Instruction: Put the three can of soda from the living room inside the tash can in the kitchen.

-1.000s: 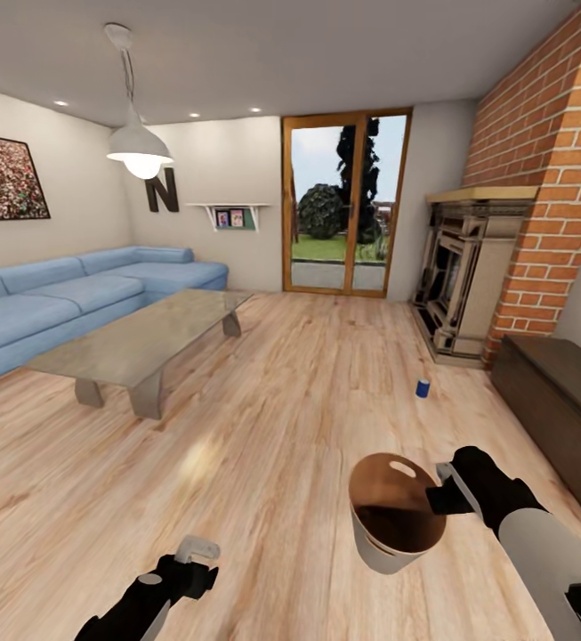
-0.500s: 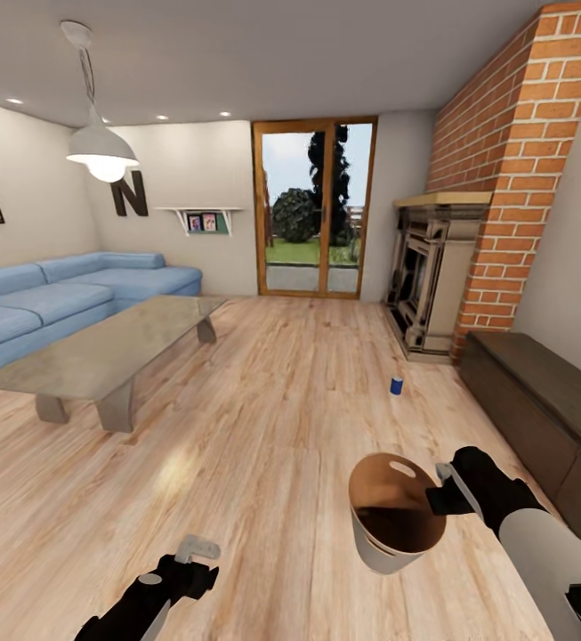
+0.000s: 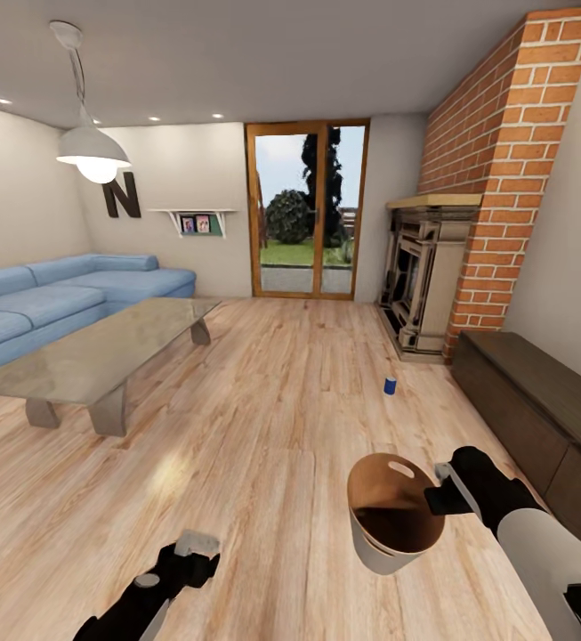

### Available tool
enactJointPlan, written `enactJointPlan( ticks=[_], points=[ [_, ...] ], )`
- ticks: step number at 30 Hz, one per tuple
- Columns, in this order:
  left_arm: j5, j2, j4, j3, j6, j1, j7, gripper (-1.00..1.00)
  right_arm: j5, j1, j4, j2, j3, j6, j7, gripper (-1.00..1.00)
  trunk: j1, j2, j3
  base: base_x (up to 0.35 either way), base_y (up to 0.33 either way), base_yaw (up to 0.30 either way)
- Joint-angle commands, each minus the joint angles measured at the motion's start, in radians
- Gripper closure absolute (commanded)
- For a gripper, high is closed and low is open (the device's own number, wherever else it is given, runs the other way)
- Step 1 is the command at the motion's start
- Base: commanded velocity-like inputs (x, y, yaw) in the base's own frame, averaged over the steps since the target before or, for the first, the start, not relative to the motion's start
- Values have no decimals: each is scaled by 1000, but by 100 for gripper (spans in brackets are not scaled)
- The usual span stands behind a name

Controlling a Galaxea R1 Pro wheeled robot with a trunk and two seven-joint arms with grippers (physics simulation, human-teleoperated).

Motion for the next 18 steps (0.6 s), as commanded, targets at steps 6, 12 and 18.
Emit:
enactJointPlan(
  ticks=[6,12,18],
  points=[
    [-3,2,8,-1,-261,1,1,-100,-20,-1,-1,1,-1,2,4,100,0,0,0,0,0,-1],
    [-1,-1,146,-1,-370,2,7,-100,-20,-1,-1,2,0,3,8,100,0,0,0,0,0,0],
    [-1,-2,190,0,-413,2,13,-100,-21,-1,-1,1,-2,5,10,100,0,0,0,0,0,0]
  ],
)
